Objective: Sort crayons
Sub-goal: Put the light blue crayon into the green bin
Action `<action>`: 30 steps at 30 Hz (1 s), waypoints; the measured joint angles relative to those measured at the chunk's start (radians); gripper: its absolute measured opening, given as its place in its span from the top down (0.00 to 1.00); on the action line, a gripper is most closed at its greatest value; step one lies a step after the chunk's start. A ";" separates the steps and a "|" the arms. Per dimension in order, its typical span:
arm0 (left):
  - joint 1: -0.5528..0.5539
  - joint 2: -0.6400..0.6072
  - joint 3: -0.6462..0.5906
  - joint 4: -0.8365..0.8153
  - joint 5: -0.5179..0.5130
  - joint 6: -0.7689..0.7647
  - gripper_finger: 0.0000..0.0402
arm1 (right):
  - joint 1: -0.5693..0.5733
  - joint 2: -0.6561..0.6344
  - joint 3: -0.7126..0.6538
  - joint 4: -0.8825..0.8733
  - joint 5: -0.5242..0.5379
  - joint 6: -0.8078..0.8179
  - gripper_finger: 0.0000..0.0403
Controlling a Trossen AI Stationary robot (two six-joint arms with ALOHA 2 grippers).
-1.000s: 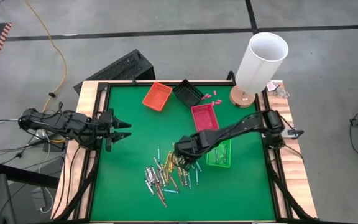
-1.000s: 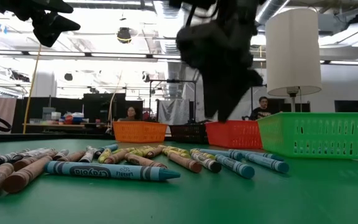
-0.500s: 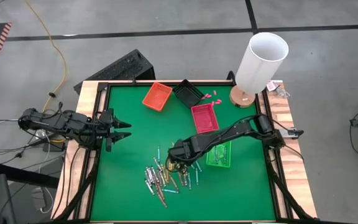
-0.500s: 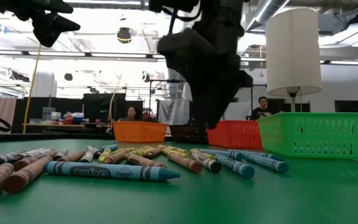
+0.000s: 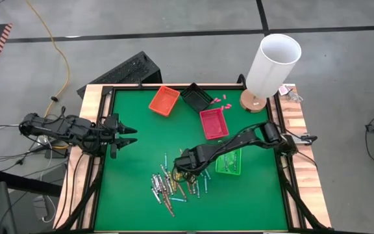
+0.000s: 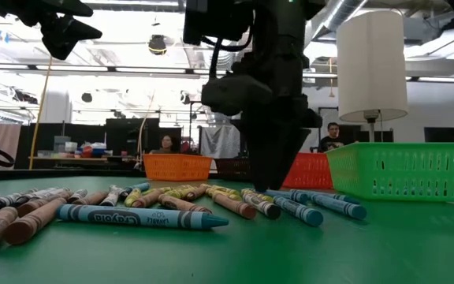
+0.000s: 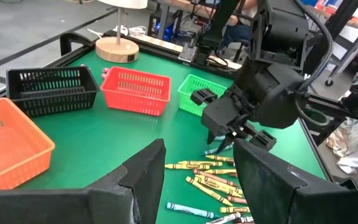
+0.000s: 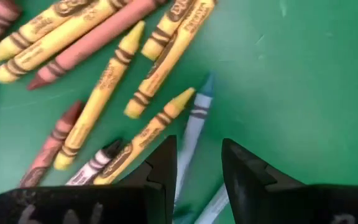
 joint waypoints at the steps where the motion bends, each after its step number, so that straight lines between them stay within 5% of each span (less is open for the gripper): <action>1: 0.000 0.000 0.000 0.000 0.000 0.000 0.55 | 0.000 0.002 0.000 -0.002 0.000 -0.005 0.70; 10: 0.000 0.000 0.000 0.000 0.000 -0.001 0.55 | 0.007 0.029 0.003 0.006 -0.005 -0.009 0.71; 24: 0.000 0.000 0.000 -0.001 0.000 -0.001 0.55 | 0.006 0.033 0.003 0.005 -0.021 0.028 0.97; 30: 0.000 0.000 0.000 -0.001 0.000 -0.001 0.55 | 0.006 0.034 0.002 0.004 -0.021 0.061 0.99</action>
